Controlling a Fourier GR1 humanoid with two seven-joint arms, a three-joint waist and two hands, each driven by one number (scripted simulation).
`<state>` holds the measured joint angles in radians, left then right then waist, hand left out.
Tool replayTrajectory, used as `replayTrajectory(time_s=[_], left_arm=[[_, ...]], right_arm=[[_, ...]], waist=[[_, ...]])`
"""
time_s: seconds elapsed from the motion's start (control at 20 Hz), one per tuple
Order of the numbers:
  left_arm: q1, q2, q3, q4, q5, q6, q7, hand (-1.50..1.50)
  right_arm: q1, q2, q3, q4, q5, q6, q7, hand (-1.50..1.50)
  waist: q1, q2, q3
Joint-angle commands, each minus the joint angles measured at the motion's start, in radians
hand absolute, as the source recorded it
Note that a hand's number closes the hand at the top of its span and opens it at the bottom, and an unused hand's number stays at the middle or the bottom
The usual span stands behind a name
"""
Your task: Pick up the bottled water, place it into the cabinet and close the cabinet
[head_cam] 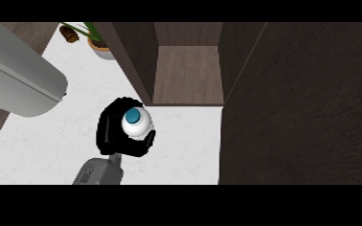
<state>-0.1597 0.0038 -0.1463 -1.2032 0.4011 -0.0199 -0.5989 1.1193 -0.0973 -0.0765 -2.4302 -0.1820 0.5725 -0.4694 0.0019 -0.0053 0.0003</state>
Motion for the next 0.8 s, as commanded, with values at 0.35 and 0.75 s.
replayTrajectory(time_s=[0.35,0.75], left_arm=[[-0.08,-0.004,-0.337,-0.359,-0.003,0.385,0.285,1.5],[-0.271,-0.004,-0.462,-0.4,-0.035,0.729,0.415,1.5]], right_arm=[[-0.012,-0.031,-0.057,-0.12,-0.117,0.002,0.085,-1.5],[-0.047,0.021,0.002,-0.11,-0.055,-0.01,0.093,-1.5]], waist=[[-0.01,0.003,0.0],[-0.021,0.002,0.0]])
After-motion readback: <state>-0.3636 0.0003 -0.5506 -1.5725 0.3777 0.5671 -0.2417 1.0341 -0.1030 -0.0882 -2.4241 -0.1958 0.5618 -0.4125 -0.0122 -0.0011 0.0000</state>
